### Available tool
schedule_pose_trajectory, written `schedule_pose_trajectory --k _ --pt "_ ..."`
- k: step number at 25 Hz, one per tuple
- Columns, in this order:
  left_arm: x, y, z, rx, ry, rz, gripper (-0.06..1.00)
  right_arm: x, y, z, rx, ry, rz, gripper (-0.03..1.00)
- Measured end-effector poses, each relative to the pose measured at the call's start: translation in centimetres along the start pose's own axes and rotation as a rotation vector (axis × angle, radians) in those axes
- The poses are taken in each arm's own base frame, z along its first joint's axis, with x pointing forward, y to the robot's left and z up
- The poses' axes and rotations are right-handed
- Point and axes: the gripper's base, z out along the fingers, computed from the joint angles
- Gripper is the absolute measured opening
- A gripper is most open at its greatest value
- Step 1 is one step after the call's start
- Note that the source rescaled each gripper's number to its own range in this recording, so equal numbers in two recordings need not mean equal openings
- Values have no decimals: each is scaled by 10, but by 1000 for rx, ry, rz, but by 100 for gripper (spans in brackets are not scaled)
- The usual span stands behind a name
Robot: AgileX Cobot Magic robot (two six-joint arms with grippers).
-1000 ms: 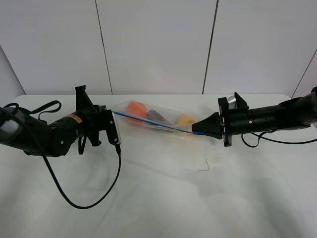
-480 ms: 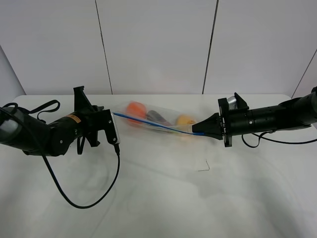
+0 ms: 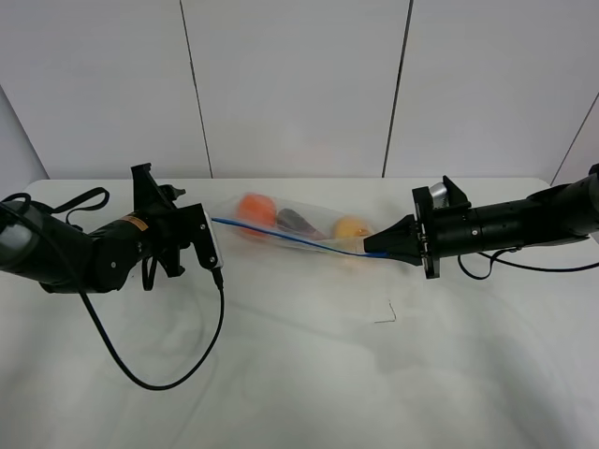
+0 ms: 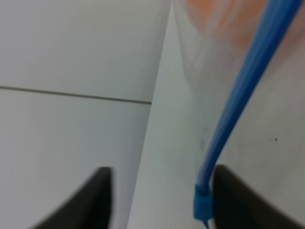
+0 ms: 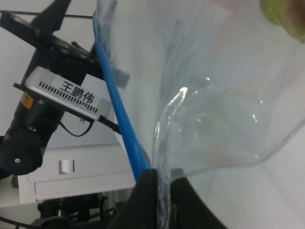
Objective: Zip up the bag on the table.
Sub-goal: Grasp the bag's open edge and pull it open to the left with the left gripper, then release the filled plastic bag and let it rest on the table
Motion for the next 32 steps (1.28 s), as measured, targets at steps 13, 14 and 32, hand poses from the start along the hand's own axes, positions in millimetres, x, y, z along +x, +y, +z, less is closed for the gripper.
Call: schedule_pose_trajectory --k 13,14,32 --pt "52 13 4 -38 153 -154 95 0 0 0 0 0 0 0" --pt "56 14 4 -45 167 -203 95 0 0 0 0 0 0 0" --pt "69 15 3 -186 206 -1302 95 0 0 0 0 0 4 0"
